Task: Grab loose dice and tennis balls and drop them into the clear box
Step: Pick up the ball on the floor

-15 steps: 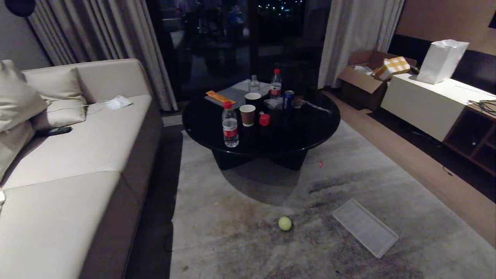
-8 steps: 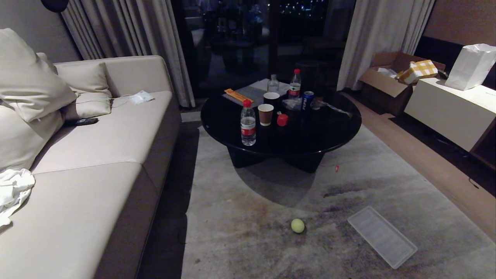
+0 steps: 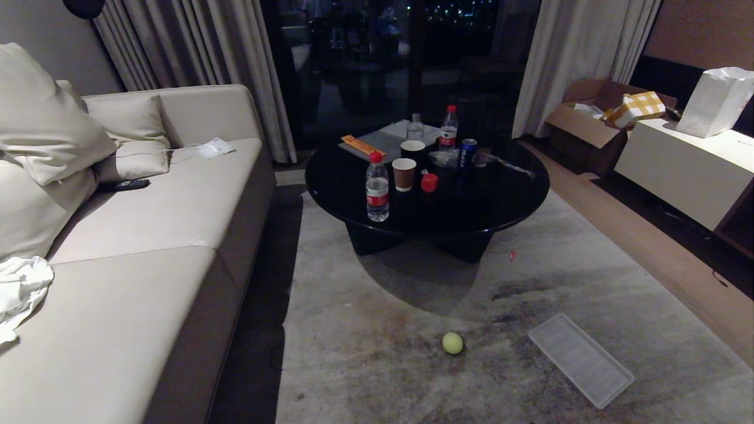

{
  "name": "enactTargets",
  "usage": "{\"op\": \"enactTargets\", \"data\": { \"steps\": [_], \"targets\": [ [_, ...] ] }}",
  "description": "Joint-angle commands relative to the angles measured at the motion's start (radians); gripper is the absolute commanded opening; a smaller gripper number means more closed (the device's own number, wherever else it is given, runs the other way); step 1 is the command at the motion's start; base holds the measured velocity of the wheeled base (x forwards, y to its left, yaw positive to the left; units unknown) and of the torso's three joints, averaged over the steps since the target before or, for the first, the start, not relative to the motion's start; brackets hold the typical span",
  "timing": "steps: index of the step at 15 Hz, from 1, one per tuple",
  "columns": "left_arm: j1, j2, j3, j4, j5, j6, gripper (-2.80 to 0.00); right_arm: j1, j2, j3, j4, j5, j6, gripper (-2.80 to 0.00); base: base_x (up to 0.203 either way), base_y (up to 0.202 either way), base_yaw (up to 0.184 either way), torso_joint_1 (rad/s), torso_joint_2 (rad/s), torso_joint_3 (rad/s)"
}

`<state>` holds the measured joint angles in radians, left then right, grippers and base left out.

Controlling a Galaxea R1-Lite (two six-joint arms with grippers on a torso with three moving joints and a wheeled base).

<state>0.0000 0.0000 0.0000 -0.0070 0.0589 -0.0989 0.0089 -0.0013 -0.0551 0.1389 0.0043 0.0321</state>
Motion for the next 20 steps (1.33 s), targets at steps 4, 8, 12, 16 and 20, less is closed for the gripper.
{"op": "enactTargets", "data": {
  "steps": [4, 8, 12, 16, 20],
  "targets": [
    [0.000, 0.002, 0.002, -0.001, 0.002, -0.002, -2.80, 0.000, 0.001, 0.000, 0.001, 0.000, 0.002, -2.80, 0.108, 0.000, 0.000, 0.002, 0.00, 0.002],
    [0.000, 0.002, 0.002, 0.002, 0.001, -0.002, -2.80, 0.000, 0.001, 0.000, 0.001, 0.000, 0.002, -2.80, 0.151, 0.000, -0.001, 0.002, 0.00, 0.002],
    [0.000, 0.002, 0.002, 0.001, 0.002, -0.010, -2.80, 0.000, 0.001, 0.000, 0.001, 0.000, 0.003, -2.80, 0.000, 0.000, 0.000, 0.000, 0.00, 0.000],
    [0.000, 0.002, 0.002, 0.002, 0.001, -0.006, -2.80, 0.000, 0.001, 0.000, 0.001, 0.000, 0.003, -2.80, 0.000, 0.000, 0.000, 0.001, 0.00, -0.062],
    [0.000, 0.002, 0.002, 0.002, 0.002, -0.007, -2.80, 0.000, 0.001, 0.000, 0.001, 0.000, 0.003, -2.80, 0.000, 0.000, 0.000, 0.001, 0.00, -0.190]
  ]
}}
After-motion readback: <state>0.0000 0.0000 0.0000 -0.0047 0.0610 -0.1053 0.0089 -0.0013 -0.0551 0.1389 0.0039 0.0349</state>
